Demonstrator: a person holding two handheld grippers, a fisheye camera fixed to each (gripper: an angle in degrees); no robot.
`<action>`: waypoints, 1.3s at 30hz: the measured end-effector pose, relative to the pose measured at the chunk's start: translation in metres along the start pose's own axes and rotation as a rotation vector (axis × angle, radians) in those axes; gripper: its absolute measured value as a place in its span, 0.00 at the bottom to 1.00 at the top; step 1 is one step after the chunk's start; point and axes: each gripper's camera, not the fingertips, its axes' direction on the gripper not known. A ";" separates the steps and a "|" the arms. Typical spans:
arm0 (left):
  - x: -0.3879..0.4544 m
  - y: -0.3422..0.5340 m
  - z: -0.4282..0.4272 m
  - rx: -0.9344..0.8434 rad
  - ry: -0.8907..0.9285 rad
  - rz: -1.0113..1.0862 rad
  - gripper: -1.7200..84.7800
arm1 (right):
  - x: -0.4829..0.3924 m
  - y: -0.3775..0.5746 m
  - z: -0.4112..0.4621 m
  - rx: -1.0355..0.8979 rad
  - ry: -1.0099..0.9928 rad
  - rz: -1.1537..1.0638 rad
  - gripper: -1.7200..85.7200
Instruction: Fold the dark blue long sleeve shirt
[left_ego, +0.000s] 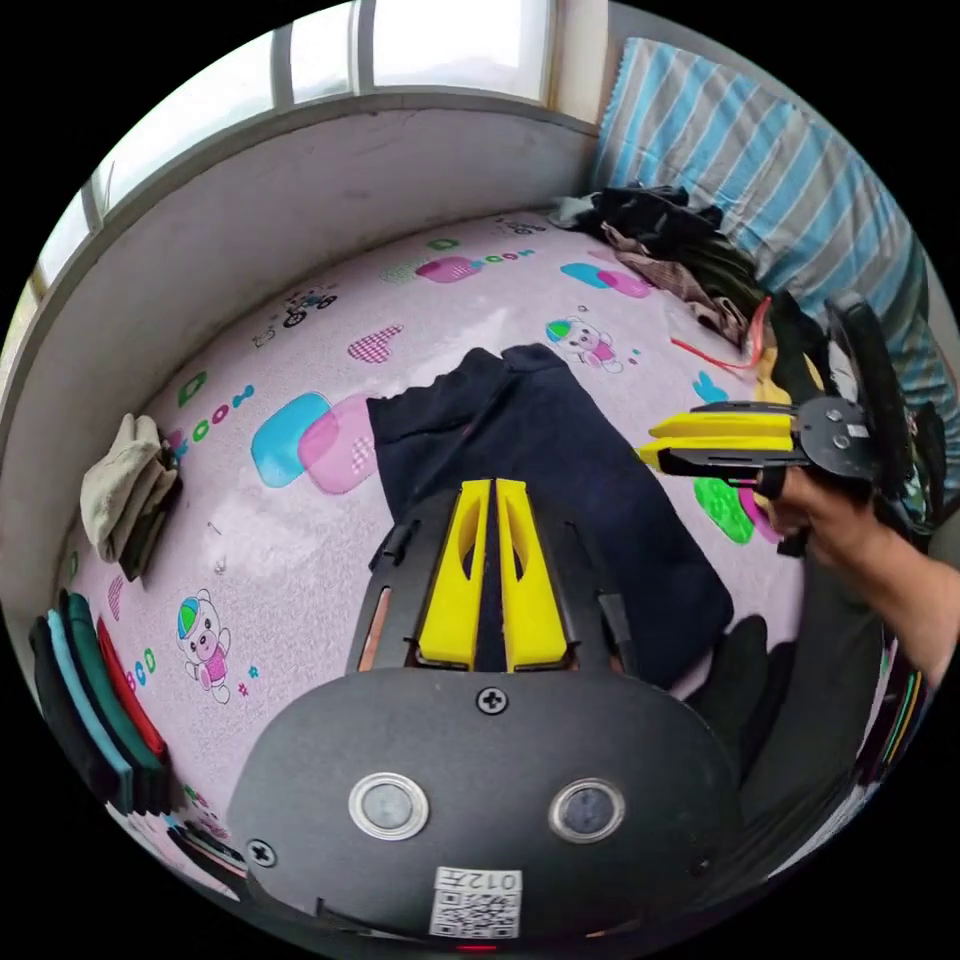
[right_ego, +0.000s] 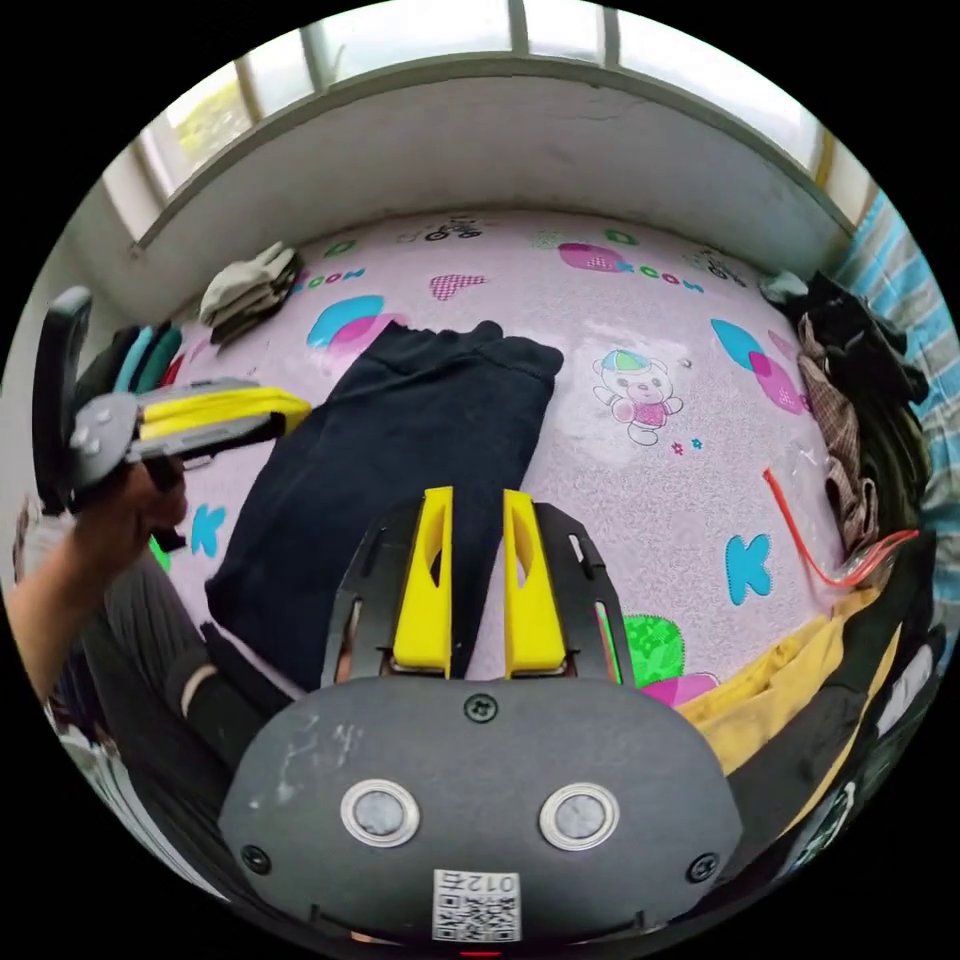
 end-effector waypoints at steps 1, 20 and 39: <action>0.006 -0.003 0.012 -0.009 -0.011 -0.002 0.05 | 0.001 -0.007 0.005 0.020 -0.011 0.045 0.11; 0.044 0.039 0.077 -0.071 -0.107 -0.011 0.08 | -0.009 -0.004 0.058 0.023 0.099 0.150 0.17; 0.063 0.107 0.073 0.025 -0.121 -0.238 0.07 | -0.080 0.011 0.028 0.049 0.170 0.149 0.17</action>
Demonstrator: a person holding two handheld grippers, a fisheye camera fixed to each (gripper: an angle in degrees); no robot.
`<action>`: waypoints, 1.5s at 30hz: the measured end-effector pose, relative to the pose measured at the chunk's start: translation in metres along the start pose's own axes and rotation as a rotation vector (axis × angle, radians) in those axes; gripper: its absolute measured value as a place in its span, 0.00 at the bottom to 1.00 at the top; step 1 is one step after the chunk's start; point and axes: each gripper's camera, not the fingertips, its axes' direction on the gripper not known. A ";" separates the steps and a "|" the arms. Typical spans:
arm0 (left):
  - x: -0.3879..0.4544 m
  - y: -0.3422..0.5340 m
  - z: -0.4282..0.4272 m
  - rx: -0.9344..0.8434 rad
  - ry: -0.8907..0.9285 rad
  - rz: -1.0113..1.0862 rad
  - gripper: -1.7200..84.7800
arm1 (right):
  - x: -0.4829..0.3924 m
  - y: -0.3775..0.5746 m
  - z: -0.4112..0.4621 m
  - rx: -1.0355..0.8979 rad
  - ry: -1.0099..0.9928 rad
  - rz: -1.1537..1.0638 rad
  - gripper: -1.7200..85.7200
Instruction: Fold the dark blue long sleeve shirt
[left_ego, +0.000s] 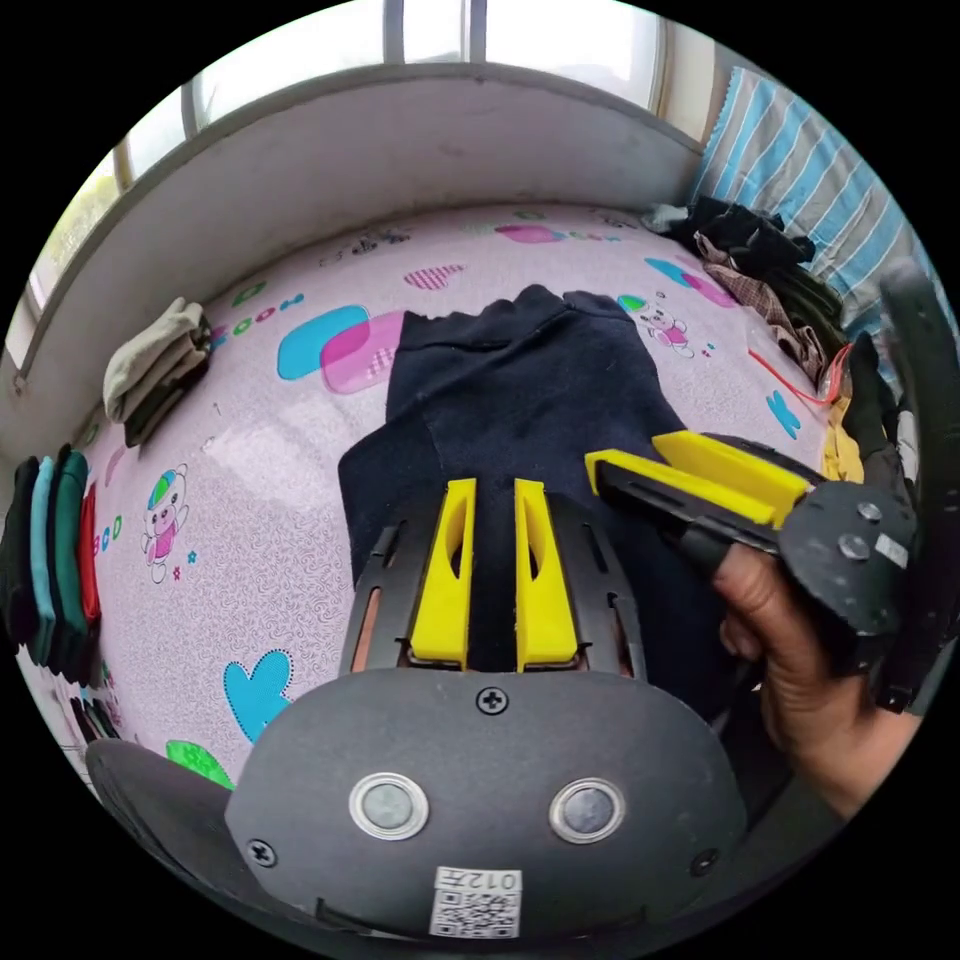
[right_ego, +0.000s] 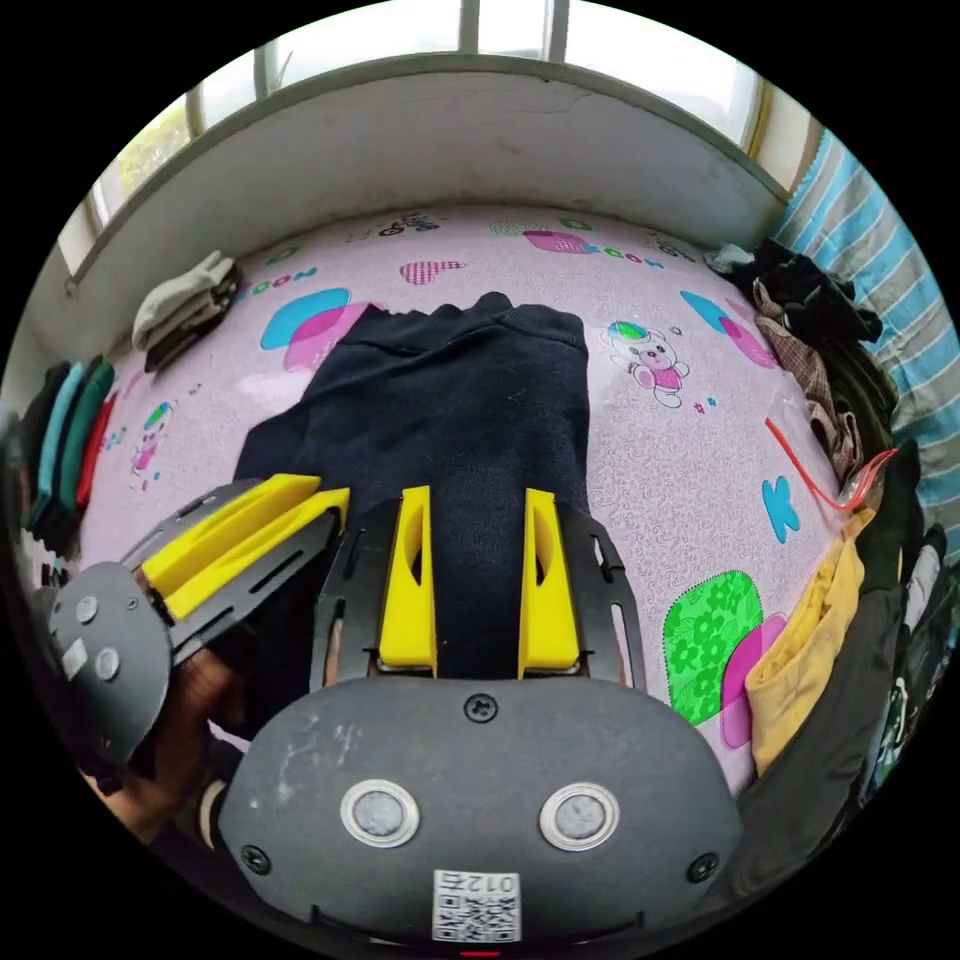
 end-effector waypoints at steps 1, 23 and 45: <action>0.003 0.001 0.003 -0.007 -0.015 0.007 0.07 | -0.009 -0.001 -0.001 0.000 0.029 -0.033 0.17; -0.050 -0.010 0.037 -0.094 0.089 -0.043 0.03 | 0.007 -0.033 -0.073 -0.078 -0.147 -0.001 0.15; -0.219 -0.002 0.080 -0.285 0.400 -0.218 0.12 | 0.136 -0.056 -0.180 -0.248 -0.446 -0.010 0.13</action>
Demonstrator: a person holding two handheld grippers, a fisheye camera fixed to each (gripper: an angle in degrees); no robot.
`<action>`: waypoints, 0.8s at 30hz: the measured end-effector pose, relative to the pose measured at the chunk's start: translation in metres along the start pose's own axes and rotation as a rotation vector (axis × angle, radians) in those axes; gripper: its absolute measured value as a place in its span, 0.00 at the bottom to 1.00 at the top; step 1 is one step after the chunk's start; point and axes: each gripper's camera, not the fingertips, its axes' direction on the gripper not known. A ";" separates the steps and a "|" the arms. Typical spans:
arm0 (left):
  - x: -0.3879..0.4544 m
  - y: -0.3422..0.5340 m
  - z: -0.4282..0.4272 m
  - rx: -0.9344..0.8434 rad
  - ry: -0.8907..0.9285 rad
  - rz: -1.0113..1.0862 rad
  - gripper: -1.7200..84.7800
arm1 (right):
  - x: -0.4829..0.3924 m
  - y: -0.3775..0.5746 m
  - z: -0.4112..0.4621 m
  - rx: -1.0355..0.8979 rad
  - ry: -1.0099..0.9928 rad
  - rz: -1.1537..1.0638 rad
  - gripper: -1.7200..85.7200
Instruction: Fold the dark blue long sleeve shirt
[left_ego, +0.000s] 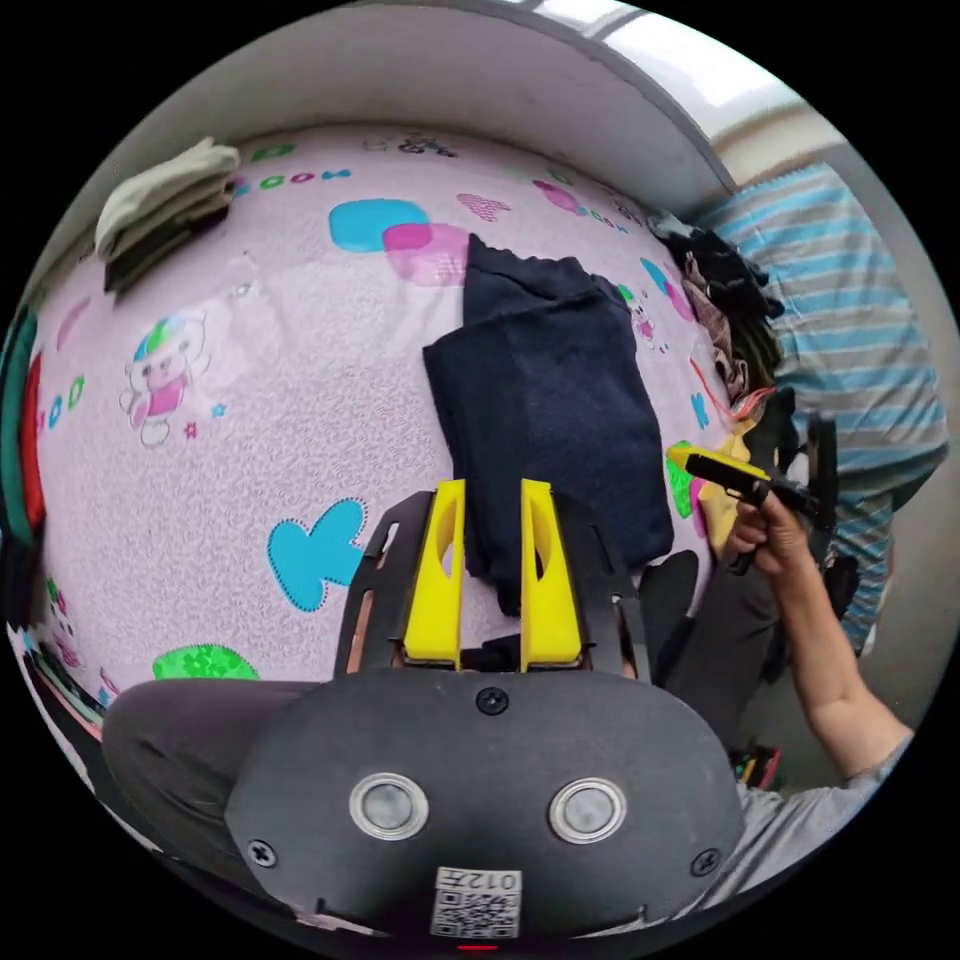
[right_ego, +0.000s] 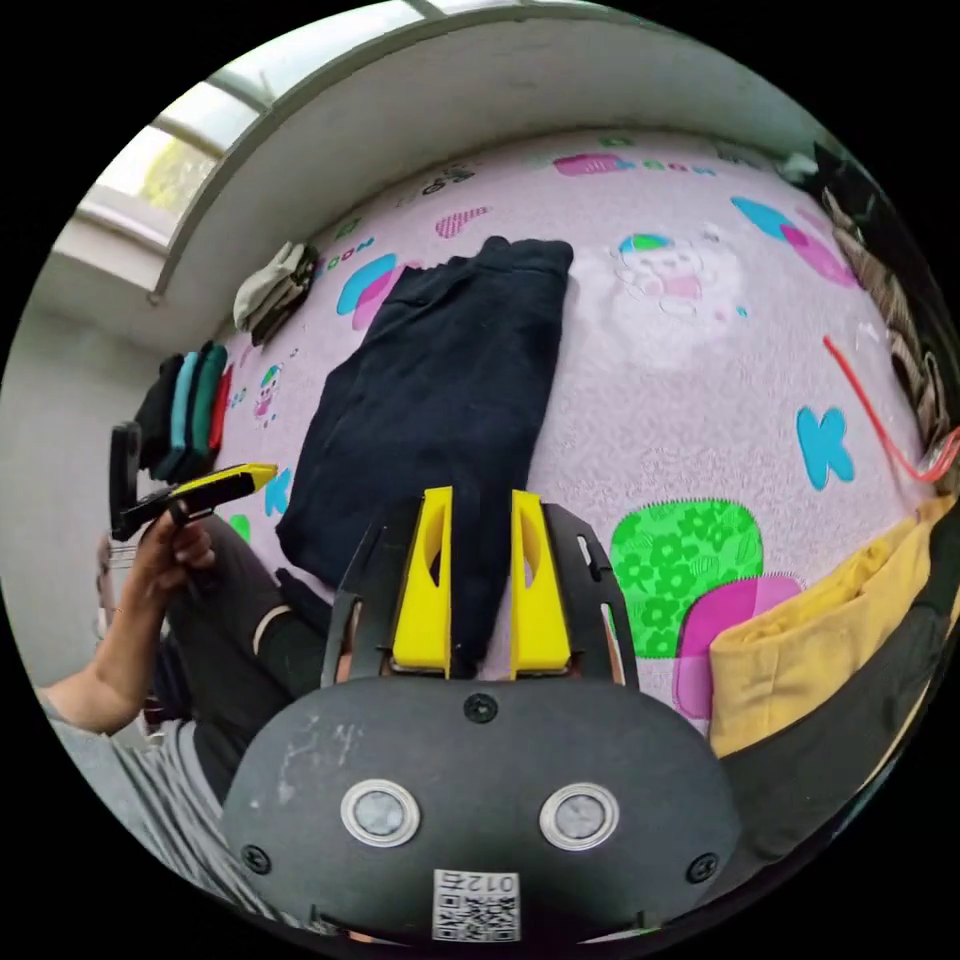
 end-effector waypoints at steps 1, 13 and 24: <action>-0.016 -0.004 0.004 -0.035 0.063 -0.036 0.13 | 0.017 0.004 -0.008 -0.041 -0.048 0.024 0.13; -0.089 -0.069 0.056 -0.104 0.134 -0.057 0.17 | 0.036 0.015 -0.092 0.053 -0.077 0.054 0.14; -0.134 -0.084 0.096 -0.124 0.139 -0.055 0.17 | 0.006 -0.027 -0.143 0.051 -0.026 -0.034 0.15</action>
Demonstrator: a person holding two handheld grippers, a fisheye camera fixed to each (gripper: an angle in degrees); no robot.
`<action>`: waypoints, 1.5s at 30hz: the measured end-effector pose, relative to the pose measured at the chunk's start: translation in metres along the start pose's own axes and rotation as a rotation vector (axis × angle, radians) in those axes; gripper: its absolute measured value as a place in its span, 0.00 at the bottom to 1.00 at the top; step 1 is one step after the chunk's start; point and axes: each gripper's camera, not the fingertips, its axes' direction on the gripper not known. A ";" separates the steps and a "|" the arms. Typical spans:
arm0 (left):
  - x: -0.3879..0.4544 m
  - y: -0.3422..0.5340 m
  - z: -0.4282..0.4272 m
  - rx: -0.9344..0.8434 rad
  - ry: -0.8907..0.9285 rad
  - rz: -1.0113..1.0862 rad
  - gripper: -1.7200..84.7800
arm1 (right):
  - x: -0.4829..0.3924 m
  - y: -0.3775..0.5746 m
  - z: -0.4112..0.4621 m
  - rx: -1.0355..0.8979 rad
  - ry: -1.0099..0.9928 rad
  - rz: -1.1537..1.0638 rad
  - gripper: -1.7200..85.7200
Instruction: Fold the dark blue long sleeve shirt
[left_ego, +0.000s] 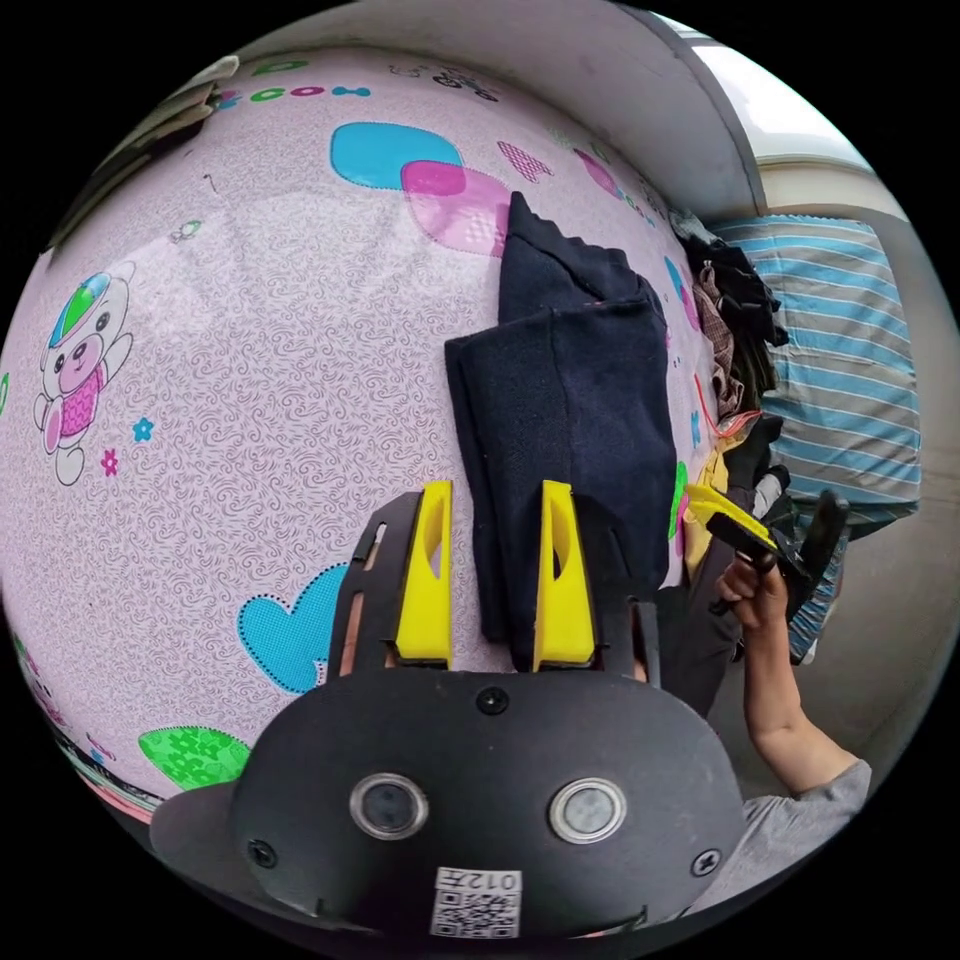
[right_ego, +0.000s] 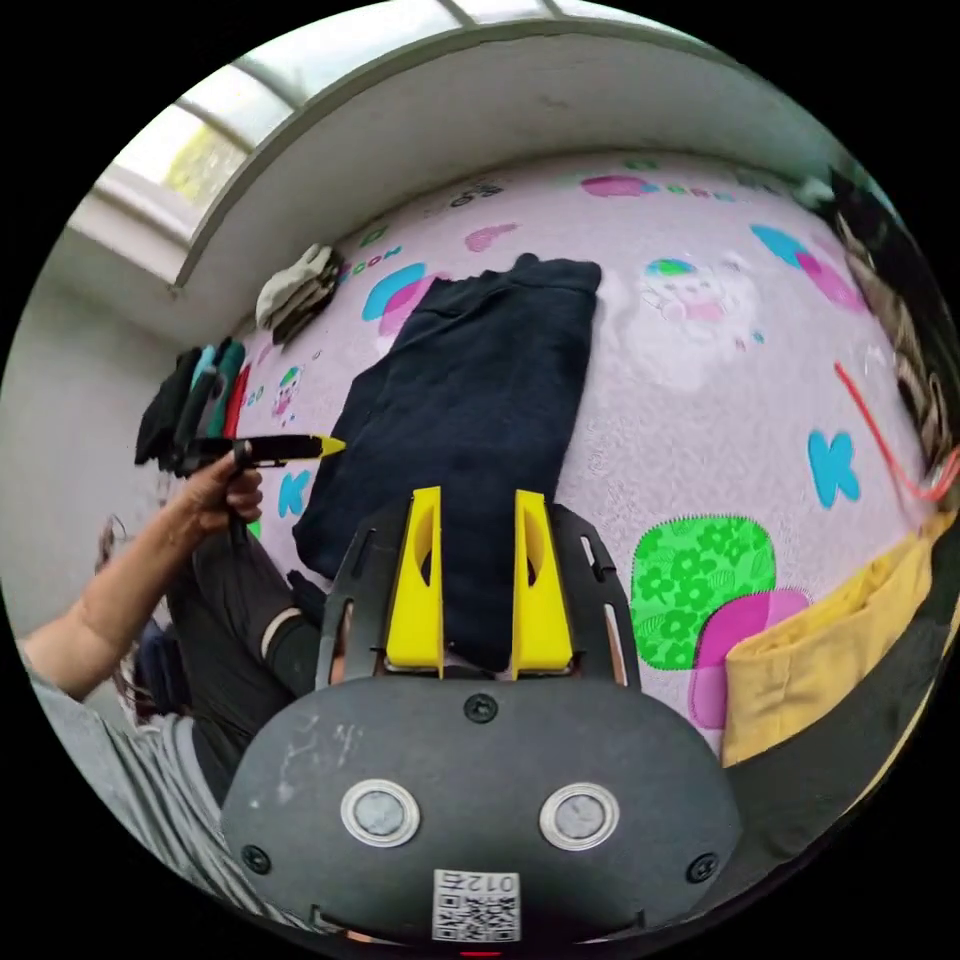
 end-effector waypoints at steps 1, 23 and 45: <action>-0.004 -0.002 0.002 0.008 0.012 0.009 0.17 | 0.023 0.000 -0.008 -0.013 -0.058 0.077 0.15; -0.047 0.141 0.052 0.095 0.552 -0.330 0.21 | 0.150 0.005 -0.104 -0.212 -0.693 0.306 0.10; -0.090 0.174 0.119 0.244 0.753 -0.656 0.19 | 0.204 -0.002 -0.171 -0.090 -0.798 0.409 0.09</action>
